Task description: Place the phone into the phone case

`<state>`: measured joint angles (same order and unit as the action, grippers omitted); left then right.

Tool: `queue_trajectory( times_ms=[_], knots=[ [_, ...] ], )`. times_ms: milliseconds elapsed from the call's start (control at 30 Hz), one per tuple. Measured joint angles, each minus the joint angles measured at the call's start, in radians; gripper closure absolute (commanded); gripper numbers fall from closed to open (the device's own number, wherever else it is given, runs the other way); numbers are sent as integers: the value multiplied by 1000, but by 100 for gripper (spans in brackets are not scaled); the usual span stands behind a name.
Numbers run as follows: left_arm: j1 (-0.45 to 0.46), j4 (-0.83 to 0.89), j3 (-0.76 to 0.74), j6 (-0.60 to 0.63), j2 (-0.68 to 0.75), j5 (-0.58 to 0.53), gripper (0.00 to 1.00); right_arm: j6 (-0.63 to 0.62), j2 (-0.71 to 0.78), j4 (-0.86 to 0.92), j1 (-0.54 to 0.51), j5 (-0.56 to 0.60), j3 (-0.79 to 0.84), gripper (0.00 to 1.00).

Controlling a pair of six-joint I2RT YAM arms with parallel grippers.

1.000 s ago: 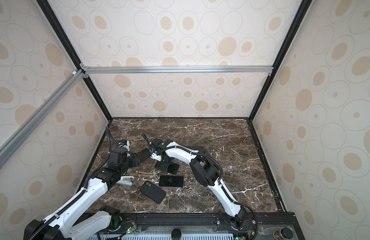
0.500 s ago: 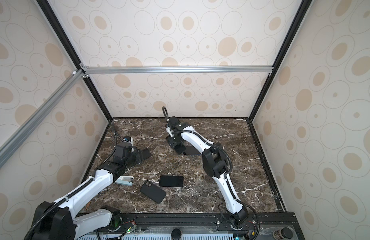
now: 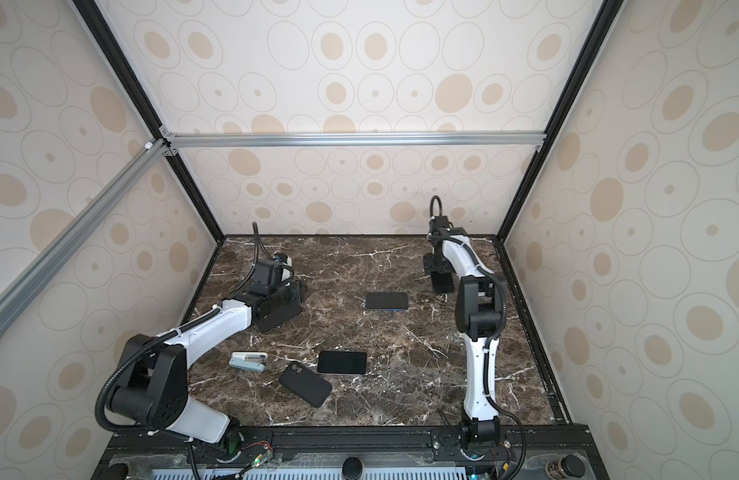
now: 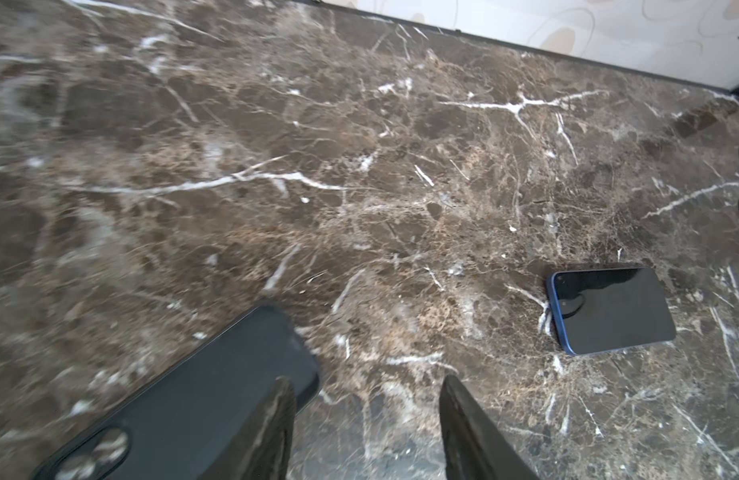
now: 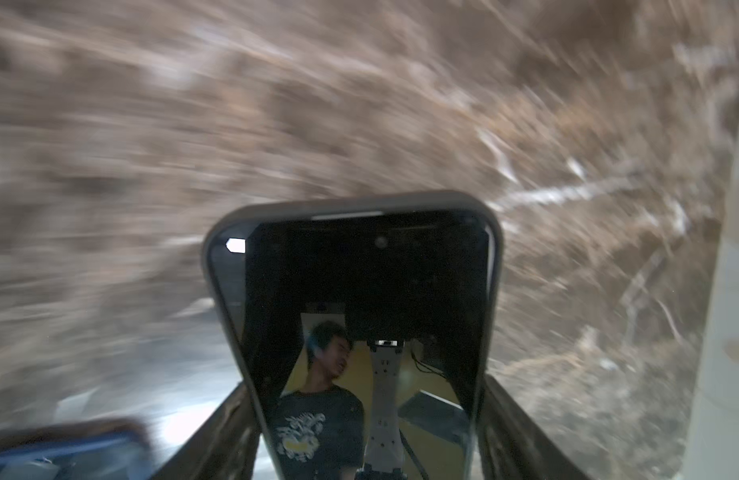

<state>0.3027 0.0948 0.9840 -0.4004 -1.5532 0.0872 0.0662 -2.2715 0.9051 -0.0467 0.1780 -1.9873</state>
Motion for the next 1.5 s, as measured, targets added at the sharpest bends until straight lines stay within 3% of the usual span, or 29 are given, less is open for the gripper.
queue_trajectory(
  times_ms=[133, 567, 667, 800, 933, 1300, 1500],
  knots=[
    [0, 10, 50, 12, -63, 45, 44, 3, -1, 38, 63, 6, 28, 49],
    [0, 43, 89, 35, -150, 110, 44, -3, -82, 77, 53, -45, -10, 42],
    [0, 44, 89, 35, -164, 114, 44, -3, -105, 92, 53, -48, -42, 34],
    [0, 44, 89, 35, -166, 116, 44, -3, -124, 112, 53, -56, -74, 15],
    [0, 50, 89, 37, -165, 116, 44, -1, -124, 121, 52, -76, -77, 10],
    [0, 55, 81, 39, -68, 111, 43, 4, -108, 175, -11, -35, -90, 8],
    [0, 64, 33, 44, 53, 95, 43, 4, 29, 206, -97, 44, -94, 8]
  ],
)
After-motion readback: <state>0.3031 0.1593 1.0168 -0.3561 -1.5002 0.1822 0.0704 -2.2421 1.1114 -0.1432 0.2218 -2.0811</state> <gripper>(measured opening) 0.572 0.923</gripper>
